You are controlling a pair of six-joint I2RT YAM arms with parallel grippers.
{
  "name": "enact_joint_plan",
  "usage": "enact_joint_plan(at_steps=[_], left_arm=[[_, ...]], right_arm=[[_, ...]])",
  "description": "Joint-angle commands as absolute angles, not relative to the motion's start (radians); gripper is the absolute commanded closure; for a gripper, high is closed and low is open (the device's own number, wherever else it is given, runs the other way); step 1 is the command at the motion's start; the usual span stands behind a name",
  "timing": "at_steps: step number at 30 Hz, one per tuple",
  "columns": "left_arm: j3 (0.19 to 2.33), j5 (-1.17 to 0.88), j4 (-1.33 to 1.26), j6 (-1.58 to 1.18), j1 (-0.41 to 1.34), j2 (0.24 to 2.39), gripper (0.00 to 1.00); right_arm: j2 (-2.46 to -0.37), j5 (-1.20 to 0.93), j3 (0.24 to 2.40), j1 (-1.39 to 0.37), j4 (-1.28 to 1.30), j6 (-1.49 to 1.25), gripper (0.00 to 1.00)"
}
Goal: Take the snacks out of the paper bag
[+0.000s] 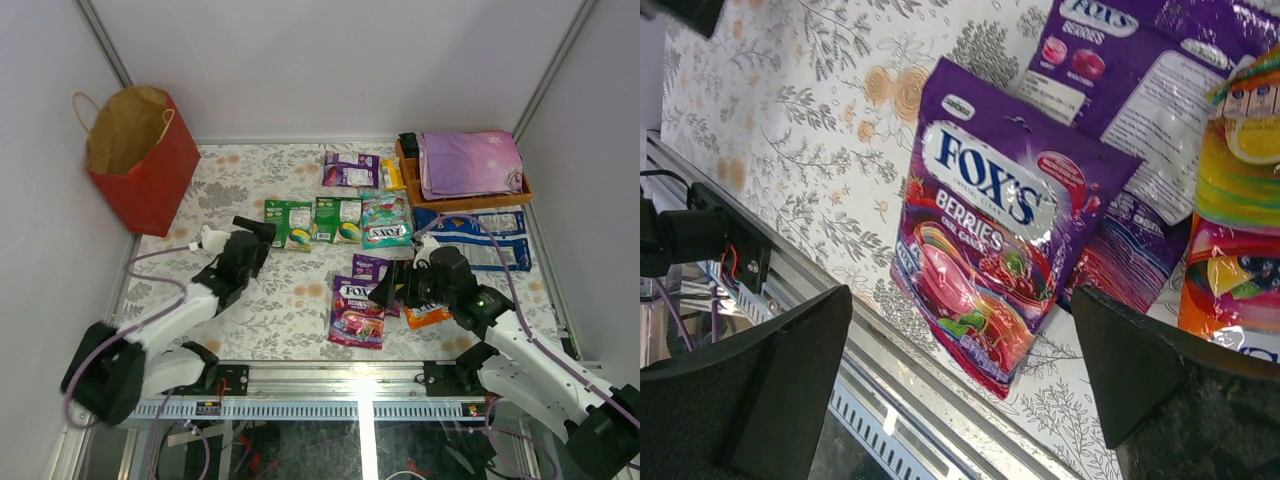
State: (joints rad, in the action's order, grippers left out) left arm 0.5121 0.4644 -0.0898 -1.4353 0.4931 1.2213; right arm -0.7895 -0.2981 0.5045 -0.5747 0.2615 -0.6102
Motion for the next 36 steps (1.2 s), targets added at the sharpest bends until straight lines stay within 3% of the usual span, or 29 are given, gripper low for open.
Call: enact_joint_plan(at_steps=[1, 6, 10, 17, 23, 28, 33, 36], left_arm=[[0.393, 0.278, 0.067, -1.101, 0.52, 0.959, 0.0], [0.313, -0.089, -0.002, -0.921, 0.54, 0.789, 0.16], [0.307, -0.296, -0.099, -0.847, 0.59, 0.93, 0.2], [0.414, -0.391, -0.298, -0.688, 0.744, 1.301, 0.25], [0.457, -0.539, -0.458, -0.652, 0.752, 1.46, 0.27], [0.471, -0.578, -0.524, -0.663, 0.752, 1.572, 0.36], [0.45, -0.585, -0.591, -0.684, 0.752, 1.615, 0.52], [0.443, -0.58, -0.607, -0.694, 0.751, 1.613, 0.75]], right_arm=[[-0.758, -0.281, 0.438, -0.572, 0.203, -0.647, 0.04], [-0.809, -0.288, 0.393, -0.572, 0.104, -0.662, 0.18], [-0.851, -0.261, 0.39, -0.572, 0.064, -0.66, 0.23], [-0.891, -0.242, 0.415, -0.572, 0.066, -0.64, 0.29], [-0.836, -0.205, 0.441, -0.571, 0.138, -0.612, 0.3], [-0.836, -0.207, 0.457, -0.571, 0.158, -0.601, 0.3], [-0.839, -0.212, 0.474, -0.571, 0.169, -0.591, 0.3], [-0.841, -0.215, 0.482, -0.571, 0.176, -0.583, 0.3]])
